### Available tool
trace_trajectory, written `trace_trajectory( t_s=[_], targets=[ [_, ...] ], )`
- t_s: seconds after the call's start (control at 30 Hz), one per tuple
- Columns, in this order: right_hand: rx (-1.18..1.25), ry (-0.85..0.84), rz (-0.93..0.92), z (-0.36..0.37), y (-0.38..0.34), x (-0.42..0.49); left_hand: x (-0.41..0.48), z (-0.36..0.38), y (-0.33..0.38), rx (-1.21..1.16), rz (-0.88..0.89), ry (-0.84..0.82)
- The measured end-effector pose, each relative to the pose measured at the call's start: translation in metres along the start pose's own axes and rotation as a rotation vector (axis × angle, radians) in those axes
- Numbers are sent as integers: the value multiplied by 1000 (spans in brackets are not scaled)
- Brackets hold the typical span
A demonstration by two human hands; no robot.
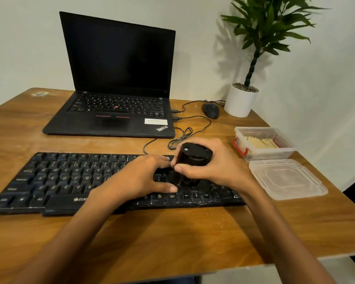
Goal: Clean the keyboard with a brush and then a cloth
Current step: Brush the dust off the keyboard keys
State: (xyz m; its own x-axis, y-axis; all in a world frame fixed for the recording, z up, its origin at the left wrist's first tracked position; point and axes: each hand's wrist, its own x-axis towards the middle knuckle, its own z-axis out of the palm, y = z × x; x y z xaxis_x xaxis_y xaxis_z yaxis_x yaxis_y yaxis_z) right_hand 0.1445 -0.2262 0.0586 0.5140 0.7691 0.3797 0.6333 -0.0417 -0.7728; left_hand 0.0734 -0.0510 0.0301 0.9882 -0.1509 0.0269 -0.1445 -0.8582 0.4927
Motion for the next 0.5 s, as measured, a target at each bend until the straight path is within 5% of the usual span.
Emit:
trace_trajectory(
  t_s=[0.2,0.5],
  targets=[
    [-58,34,135,-49,16,-22,0,0,-2,22,-17,0],
    [-120,88,61,-33,22,9,0,0,-1,36,-4,-1]
  ],
)
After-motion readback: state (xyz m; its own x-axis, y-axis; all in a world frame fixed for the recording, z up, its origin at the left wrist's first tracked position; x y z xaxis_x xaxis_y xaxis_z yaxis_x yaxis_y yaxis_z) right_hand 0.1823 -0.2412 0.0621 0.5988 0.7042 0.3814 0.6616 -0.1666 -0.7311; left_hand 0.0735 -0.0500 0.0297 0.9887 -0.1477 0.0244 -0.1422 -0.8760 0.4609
